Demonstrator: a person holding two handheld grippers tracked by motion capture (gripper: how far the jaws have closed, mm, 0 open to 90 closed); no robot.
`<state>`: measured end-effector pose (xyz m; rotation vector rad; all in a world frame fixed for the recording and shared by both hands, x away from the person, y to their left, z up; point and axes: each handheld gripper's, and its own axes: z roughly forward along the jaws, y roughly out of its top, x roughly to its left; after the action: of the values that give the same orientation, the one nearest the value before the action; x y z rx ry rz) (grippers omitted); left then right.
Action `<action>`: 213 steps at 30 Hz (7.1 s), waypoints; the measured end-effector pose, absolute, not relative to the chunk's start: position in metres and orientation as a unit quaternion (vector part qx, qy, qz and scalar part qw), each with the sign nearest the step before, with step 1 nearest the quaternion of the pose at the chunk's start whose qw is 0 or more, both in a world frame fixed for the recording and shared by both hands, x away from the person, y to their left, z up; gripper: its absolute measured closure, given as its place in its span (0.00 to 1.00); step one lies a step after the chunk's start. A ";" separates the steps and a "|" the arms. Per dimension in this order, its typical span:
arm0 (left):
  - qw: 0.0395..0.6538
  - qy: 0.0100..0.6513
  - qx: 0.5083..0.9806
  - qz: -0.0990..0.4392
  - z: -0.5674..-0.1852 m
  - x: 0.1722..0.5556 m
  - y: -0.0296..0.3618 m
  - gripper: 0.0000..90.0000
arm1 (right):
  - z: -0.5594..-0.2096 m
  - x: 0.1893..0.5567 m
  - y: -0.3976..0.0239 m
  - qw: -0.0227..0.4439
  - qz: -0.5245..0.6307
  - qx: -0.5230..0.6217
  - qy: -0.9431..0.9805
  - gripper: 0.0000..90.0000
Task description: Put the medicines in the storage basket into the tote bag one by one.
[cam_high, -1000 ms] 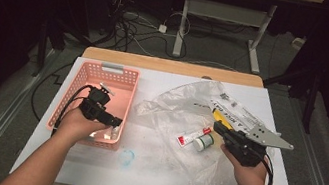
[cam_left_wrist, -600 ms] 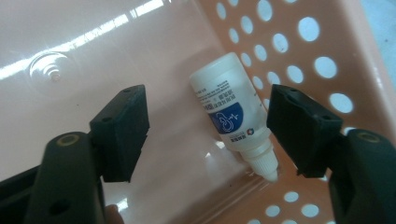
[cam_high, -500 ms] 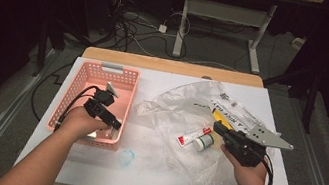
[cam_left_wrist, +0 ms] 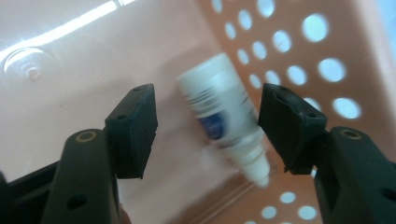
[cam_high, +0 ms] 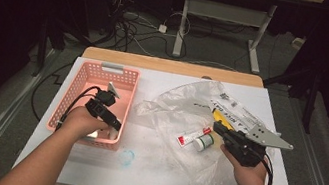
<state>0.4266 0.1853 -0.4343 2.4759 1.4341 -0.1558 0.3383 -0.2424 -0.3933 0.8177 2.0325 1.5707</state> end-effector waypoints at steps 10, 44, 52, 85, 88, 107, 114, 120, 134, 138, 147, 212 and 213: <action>0.091 0.492 0.864 -0.057 -0.440 0.429 0.179 0.55 | -0.393 0.338 -0.241 0.221 0.569 0.293 0.736 1.00; 0.271 0.481 0.830 0.083 -0.410 0.373 0.205 0.64 | -0.392 0.336 -0.242 0.226 0.572 0.290 0.733 1.00; 0.340 0.470 0.807 0.110 -0.411 0.351 0.206 0.64 | -0.391 0.335 -0.241 0.226 0.572 0.287 0.734 1.00; 0.443 0.442 0.766 0.150 -0.395 0.328 0.204 0.65 | -0.390 0.334 -0.243 0.230 0.573 0.287 0.732 1.00; 0.450 0.434 0.765 0.155 -0.390 0.326 0.202 0.65 | -0.390 0.335 -0.241 0.232 0.573 0.285 0.733 1.00; 0.491 0.379 0.774 0.125 -0.382 0.313 0.169 0.65 | -0.390 0.334 -0.239 0.232 0.572 0.278 0.736 1.00; 0.487 0.358 0.789 0.114 -0.391 0.310 0.145 0.65 | -0.389 0.333 -0.238 0.230 0.573 0.279 0.736 1.00; 0.480 0.346 0.799 0.111 -0.399 0.311 0.131 0.65 | -0.390 0.333 -0.238 0.230 0.573 0.278 0.736 1.00; 0.463 0.318 0.821 0.106 -0.410 0.313 0.098 0.65 | -0.389 0.333 -0.238 0.234 0.571 0.278 0.736 1.00; 0.464 0.316 0.820 0.109 -0.410 0.318 0.090 0.65 | -0.389 0.333 -0.238 0.233 0.571 0.278 0.736 1.00; 0.465 0.318 0.819 0.109 -0.418 0.335 0.073 0.65 | -0.391 0.333 -0.236 0.230 0.570 0.276 0.739 1.00; 0.426 0.308 0.838 0.149 -0.450 0.409 -0.027 0.50 | -0.393 0.336 -0.239 0.214 0.582 0.284 0.731 1.00; 0.429 0.303 0.838 0.149 -0.447 0.404 -0.025 0.50 | -0.393 0.336 -0.239 0.215 0.581 0.284 0.732 1.00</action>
<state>0.4041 -0.0249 -0.4471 2.0917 0.7563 0.3728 0.3358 -0.2389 -0.3931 0.7885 2.0290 1.6127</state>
